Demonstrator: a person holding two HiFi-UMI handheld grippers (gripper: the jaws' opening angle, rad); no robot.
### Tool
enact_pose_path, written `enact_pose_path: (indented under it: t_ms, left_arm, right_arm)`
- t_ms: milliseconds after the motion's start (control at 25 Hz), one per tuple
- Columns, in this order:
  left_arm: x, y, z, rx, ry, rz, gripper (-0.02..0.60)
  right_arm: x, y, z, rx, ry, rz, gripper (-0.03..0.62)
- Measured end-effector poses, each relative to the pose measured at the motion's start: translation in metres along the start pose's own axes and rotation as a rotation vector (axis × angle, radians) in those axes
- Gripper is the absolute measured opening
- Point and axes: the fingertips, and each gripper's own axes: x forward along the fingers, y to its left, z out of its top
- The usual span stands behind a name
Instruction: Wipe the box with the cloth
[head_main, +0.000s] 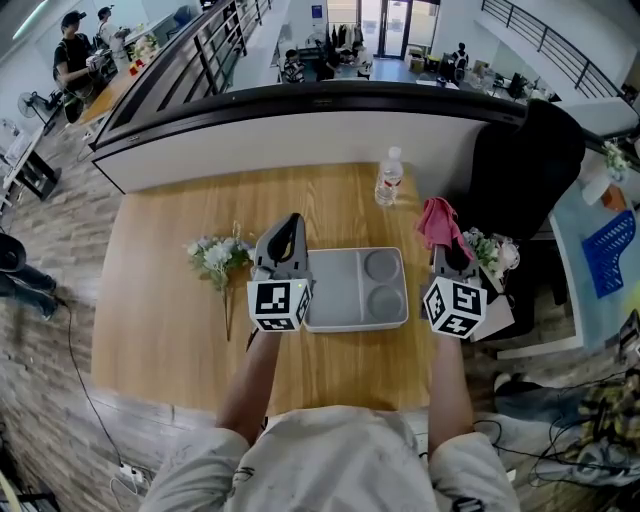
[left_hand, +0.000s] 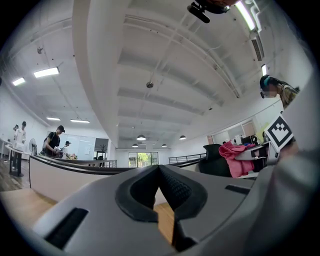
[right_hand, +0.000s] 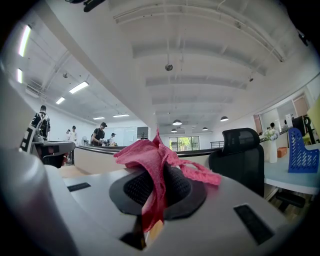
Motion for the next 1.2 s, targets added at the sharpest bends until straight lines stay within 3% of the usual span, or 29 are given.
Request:
enact_pose_path:
  t_ms: [640,1200]
  left_arm:
    - [-0.003,-0.013,-0.032,-0.017,0.102,-0.023,0.008]
    - [-0.019,-0.005,-0.064,-0.038,0.203,0.015,0.008]
  right_arm:
    - [0.006,0.006,-0.026,-0.065,0.085,0.035,0.054]
    - [0.031,0.04,-0.074,-0.262,0.211,0.157,0.054]
